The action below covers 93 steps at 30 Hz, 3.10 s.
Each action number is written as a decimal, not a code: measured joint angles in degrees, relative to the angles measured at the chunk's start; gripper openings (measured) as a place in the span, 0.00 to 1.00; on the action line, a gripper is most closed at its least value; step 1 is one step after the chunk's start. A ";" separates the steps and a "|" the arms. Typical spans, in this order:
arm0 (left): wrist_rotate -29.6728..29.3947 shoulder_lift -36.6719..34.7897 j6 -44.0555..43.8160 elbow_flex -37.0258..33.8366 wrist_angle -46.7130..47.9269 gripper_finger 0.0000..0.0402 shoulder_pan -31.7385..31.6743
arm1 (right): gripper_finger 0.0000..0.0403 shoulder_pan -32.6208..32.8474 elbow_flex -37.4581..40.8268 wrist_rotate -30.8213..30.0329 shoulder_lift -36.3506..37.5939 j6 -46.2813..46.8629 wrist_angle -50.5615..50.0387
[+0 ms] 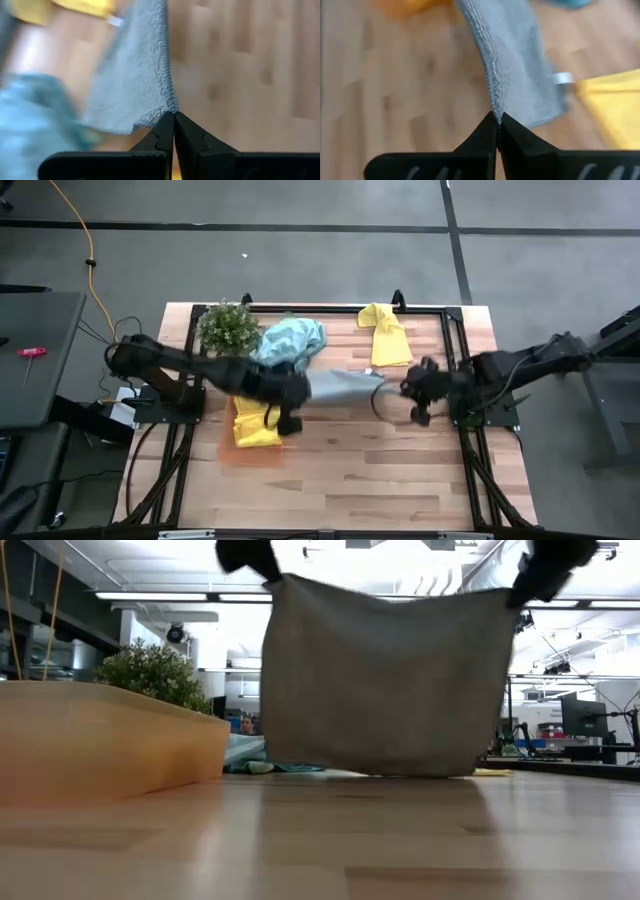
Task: Fold microfiber towels
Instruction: Fold the gray microfiber towel
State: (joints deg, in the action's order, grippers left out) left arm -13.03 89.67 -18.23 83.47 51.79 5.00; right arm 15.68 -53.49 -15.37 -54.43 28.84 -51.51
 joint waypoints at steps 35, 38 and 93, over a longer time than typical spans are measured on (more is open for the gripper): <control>-0.27 0.00 -34.76 -28.61 -24.07 0.00 8.87 | 0.00 9.54 8.67 1.02 -23.07 26.35 18.15; -0.45 0.00 -35.66 -29.11 -24.34 0.00 8.82 | 0.00 8.27 8.67 1.24 -24.57 27.17 17.99; 1.99 0.00 -5.60 -22.12 -23.22 0.41 -4.33 | 0.63 3.30 1.74 -15.74 -22.72 29.52 4.18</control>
State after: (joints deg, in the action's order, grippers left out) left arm -11.05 89.67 -23.83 61.34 28.56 0.67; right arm 18.98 -51.75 -31.11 -77.14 58.37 -47.33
